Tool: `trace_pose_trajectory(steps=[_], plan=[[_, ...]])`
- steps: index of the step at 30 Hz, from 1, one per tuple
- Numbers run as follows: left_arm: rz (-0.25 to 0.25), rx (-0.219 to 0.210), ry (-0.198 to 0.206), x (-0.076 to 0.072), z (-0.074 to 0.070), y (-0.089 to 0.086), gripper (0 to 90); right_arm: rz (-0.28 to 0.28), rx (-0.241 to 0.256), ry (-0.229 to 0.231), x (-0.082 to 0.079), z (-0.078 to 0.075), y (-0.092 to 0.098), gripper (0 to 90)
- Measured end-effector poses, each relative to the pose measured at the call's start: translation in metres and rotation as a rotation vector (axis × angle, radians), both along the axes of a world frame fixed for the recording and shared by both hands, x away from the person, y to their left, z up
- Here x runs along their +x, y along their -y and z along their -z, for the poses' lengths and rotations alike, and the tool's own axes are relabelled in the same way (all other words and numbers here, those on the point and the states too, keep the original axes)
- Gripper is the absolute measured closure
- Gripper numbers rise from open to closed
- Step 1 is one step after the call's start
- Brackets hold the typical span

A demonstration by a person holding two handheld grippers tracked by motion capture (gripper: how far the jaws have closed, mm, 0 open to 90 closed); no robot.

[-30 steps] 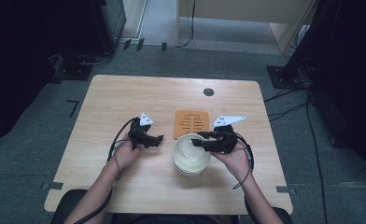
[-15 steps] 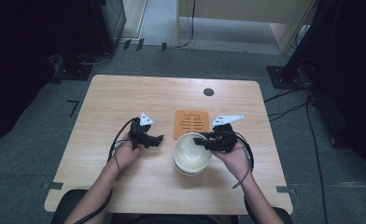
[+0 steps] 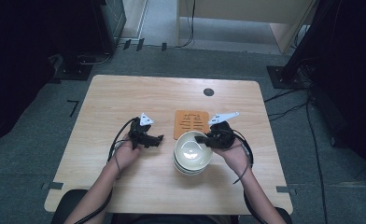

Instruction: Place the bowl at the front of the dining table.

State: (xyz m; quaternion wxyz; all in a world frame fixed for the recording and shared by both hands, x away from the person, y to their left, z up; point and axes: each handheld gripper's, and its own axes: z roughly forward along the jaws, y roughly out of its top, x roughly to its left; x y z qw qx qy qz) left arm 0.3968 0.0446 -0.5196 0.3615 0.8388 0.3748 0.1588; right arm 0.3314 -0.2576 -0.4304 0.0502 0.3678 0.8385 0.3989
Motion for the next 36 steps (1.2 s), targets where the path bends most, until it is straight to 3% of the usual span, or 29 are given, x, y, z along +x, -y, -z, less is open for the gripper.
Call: trace_pose_trajectory(steps=[9,20,36], plan=[[0.0,0.0,-0.001,0.0,0.0,0.0,9.6,-0.026,0.017,-0.053,0.01,-0.002,0.0,81.5],[-0.004,0.001,-0.002,0.0,0.0,0.0,9.6,-0.016,0.028,-0.064,0.013,-0.009,0.002,81.7],[-0.003,0.001,-0.003,0.0,0.0,0.001,9.6,-0.023,0.022,-0.034,0.011,-0.015,-0.003,81.8]])
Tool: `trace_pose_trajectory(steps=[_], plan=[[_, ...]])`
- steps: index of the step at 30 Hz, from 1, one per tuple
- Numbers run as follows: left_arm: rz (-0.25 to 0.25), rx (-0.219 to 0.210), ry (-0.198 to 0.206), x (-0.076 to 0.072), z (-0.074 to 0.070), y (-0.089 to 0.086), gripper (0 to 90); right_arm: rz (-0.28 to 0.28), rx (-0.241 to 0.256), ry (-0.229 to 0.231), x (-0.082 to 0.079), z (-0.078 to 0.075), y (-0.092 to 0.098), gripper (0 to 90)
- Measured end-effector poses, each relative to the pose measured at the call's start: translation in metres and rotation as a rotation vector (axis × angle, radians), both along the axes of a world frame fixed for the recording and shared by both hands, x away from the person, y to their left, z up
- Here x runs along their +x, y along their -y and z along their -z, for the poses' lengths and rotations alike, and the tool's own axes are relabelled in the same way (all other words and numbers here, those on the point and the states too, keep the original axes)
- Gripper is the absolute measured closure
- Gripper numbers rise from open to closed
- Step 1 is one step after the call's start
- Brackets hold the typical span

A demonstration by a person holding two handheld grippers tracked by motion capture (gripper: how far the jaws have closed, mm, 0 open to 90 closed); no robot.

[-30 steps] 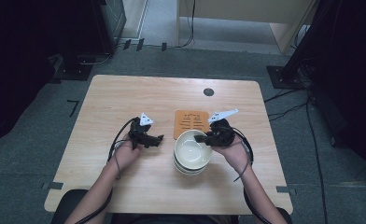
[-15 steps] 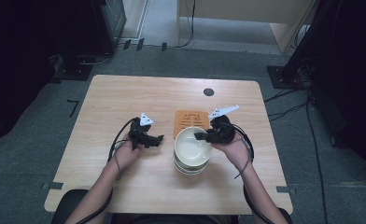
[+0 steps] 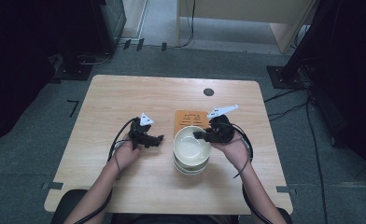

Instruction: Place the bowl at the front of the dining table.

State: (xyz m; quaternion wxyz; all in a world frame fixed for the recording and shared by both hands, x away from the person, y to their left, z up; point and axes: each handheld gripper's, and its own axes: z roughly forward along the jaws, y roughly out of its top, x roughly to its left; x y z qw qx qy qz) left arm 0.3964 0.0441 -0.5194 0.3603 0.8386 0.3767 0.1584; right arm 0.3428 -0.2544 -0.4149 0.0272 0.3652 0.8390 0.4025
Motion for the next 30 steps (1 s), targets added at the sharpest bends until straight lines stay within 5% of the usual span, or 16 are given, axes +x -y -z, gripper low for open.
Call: trace_pose_trajectory(steps=[30], plan=[[-0.022,-0.002,0.002,-0.002,0.0,0.001,9.6,0.013,0.045,0.044,0.007,-0.017,0.013,81.8]])
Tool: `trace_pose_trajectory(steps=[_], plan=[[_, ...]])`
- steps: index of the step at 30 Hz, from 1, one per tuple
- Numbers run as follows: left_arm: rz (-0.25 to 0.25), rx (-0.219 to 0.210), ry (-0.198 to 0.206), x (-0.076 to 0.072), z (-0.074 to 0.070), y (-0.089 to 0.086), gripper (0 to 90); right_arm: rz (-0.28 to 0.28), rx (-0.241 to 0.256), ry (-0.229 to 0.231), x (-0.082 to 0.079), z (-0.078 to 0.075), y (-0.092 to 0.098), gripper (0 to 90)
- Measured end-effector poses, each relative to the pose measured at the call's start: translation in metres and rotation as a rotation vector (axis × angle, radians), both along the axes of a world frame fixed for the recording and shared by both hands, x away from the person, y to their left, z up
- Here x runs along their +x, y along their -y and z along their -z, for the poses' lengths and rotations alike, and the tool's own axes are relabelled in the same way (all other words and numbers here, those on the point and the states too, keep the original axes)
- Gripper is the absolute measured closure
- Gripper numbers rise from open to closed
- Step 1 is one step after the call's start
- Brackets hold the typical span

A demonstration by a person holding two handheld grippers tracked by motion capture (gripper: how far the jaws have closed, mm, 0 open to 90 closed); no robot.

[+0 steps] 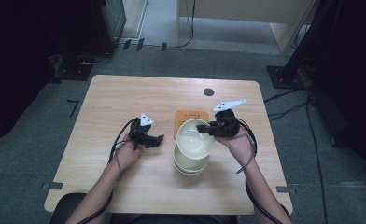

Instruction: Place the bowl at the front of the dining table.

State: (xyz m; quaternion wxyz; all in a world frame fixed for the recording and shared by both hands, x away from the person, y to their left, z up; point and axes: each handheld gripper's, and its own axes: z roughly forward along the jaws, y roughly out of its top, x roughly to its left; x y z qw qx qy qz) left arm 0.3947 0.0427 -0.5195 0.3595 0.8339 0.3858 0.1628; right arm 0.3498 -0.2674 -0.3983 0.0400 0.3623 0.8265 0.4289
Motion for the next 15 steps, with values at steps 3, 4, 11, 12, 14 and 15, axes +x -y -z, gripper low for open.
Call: trace_pose_trajectory(steps=[3,4,11,12,14,15], plan=[[-0.004,0.001,0.0,-0.0004,-0.0001,0.0001,9.6,0.01,0.003,0.0,0.0015,-0.0002,0.0025,81.7],[-0.004,0.001,0.0,-0.0005,0.0,0.0002,9.6,0.012,0.003,0.002,0.002,-0.0002,0.0034,81.7],[-0.01,0.0,-0.001,-0.0016,0.0,0.0006,9.6,0.029,0.007,0.009,0.005,-0.0017,0.0073,81.7],[-0.011,0.0,0.0,-0.0019,0.0,0.0006,9.6,0.029,0.006,0.009,0.0051,-0.0017,0.0072,81.7],[-0.012,-0.001,0.001,-0.0022,0.0001,0.0007,9.6,0.029,0.003,0.01,0.0057,-0.0018,0.0066,81.7],[-0.013,-0.001,0.001,-0.0025,0.0001,0.0008,9.6,0.028,0.002,0.011,0.0059,-0.0017,0.0065,81.8]])
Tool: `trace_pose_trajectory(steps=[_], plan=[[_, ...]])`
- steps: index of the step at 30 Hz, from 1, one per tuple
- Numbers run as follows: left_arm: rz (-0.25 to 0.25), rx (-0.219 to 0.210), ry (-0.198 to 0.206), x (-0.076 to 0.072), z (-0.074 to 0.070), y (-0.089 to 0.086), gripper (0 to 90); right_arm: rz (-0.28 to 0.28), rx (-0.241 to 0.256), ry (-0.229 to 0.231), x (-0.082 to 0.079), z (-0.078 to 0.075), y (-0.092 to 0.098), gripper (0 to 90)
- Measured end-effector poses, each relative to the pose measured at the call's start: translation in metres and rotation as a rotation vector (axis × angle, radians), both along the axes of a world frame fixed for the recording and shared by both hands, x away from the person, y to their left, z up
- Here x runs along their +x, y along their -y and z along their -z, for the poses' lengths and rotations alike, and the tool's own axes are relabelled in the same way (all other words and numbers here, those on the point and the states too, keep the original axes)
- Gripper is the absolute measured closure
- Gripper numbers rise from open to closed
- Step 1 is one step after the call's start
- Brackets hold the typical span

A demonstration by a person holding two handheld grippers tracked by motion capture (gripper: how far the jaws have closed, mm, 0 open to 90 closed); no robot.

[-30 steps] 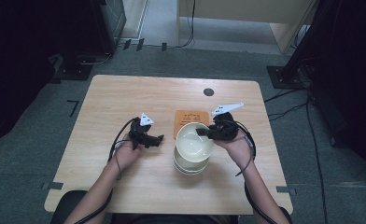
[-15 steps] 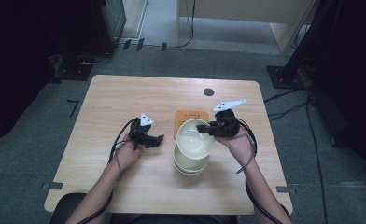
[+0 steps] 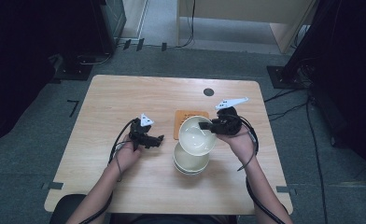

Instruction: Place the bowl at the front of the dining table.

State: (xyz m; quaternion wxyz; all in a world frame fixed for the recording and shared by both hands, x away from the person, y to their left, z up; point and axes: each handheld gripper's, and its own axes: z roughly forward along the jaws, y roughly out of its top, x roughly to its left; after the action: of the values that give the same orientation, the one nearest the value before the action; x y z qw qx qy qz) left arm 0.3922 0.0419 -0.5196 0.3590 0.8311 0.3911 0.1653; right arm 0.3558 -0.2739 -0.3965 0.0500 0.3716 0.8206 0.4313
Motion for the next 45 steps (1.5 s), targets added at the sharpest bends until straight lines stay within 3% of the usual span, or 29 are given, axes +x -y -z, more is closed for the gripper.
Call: trace_pose_trajectory(steps=[24,36,45], plan=[[-0.003,0.001,0.001,-0.007,0.0,0.0,9.6,0.023,-0.004,0.02,0.013,-0.003,0.001,81.7],[-0.004,0.001,0.001,-0.008,0.0,0.0,9.6,0.038,0.013,0.003,0.023,-0.001,0.001,81.7],[-0.005,0.001,0.002,-0.008,0.0,0.0,9.6,0.056,-0.004,0.02,0.027,-0.005,0.0,81.7]])
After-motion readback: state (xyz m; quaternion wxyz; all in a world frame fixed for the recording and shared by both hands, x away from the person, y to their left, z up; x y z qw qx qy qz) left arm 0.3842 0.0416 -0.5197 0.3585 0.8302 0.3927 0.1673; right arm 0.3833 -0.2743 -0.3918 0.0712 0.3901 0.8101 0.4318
